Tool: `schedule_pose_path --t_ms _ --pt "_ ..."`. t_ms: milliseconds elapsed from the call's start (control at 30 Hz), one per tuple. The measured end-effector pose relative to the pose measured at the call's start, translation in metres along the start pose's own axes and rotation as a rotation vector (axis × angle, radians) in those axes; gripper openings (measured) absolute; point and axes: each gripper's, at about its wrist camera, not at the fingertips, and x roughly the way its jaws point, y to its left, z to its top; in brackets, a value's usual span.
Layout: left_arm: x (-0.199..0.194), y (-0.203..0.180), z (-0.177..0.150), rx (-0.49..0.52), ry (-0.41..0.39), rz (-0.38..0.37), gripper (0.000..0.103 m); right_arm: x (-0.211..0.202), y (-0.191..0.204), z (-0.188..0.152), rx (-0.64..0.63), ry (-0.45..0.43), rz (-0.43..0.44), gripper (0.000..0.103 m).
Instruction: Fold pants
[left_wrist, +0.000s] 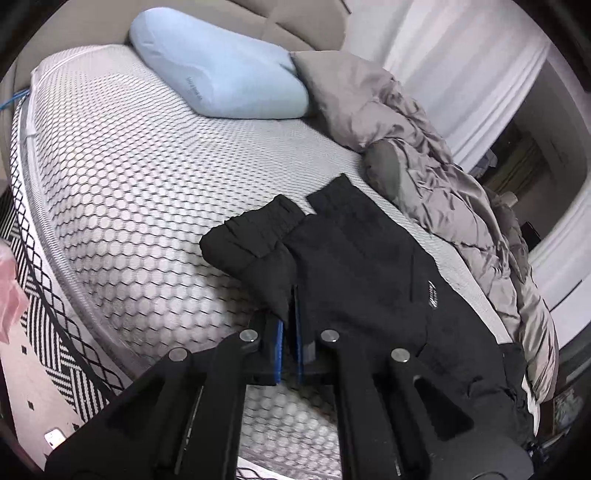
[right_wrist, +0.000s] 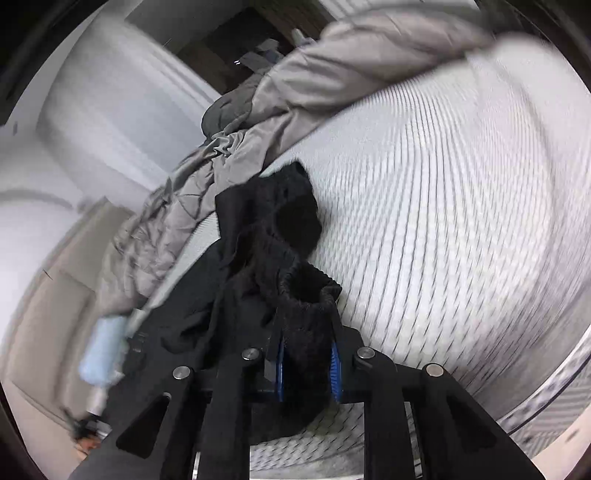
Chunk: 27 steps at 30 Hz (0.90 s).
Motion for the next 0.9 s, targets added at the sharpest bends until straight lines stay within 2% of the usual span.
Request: schedule_pose_path --t_ms 67,133,200,233,267,300,367,400,467,500,533,567,600,733,800,900 --pt "0.002 -0.012 -0.007 0.033 0.023 -0.016 0.002 -0.007 -0.005 0.006 -0.035 -0.018 -0.12 0.014" --pt "0.006 -0.018 -0.02 0.074 0.043 0.041 0.003 0.003 -0.018 0.003 -0.023 0.026 -0.218 0.015" --pt "0.009 -0.018 -0.028 0.087 0.071 0.067 0.003 0.012 -0.024 -0.006 -0.036 0.085 -0.237 0.02" --pt "0.007 -0.015 -0.028 0.065 0.071 0.052 0.003 0.009 -0.023 -0.007 -0.043 0.078 -0.227 0.022" --pt "0.001 -0.014 -0.027 0.044 0.058 0.034 0.003 0.003 -0.021 -0.006 -0.048 0.056 -0.213 0.029" --pt "-0.002 -0.009 -0.027 0.042 0.056 0.032 0.004 -0.006 -0.02 -0.003 -0.05 0.03 -0.219 0.047" --pt "-0.006 -0.013 -0.022 0.056 0.049 0.055 0.017 -0.018 -0.018 0.008 -0.056 -0.026 -0.232 0.062" --pt "-0.009 -0.014 -0.019 0.063 0.04 0.077 0.021 -0.021 -0.018 0.018 -0.067 -0.044 -0.22 0.062" --pt "-0.011 -0.018 -0.012 0.078 0.028 0.1 0.043 -0.019 -0.012 0.038 -0.089 -0.045 -0.19 0.062" --pt "-0.014 -0.021 -0.01 0.079 0.023 0.102 0.049 -0.017 -0.01 0.051 -0.113 -0.038 -0.169 0.065" --pt "-0.017 -0.024 -0.009 0.078 0.01 0.103 0.063 -0.01 -0.005 0.062 -0.133 -0.03 -0.163 0.067" --pt "-0.021 -0.022 -0.005 0.079 0.002 0.102 0.078 -0.002 0.0 0.073 -0.15 -0.022 -0.155 0.073" --pt "-0.026 -0.025 -0.004 0.085 -0.01 0.098 0.084 0.008 0.007 0.085 -0.165 -0.008 -0.121 0.08" --pt "-0.038 -0.039 0.007 0.13 -0.027 0.087 0.102 0.066 0.025 0.126 -0.165 0.091 -0.009 0.088" --pt "-0.041 -0.05 0.01 0.16 -0.032 0.079 0.102 0.105 0.026 0.145 -0.166 0.16 0.014 0.088" --pt "-0.039 -0.062 0.014 0.185 -0.028 0.079 0.102 0.175 0.028 0.167 -0.149 0.281 -0.017 0.089"
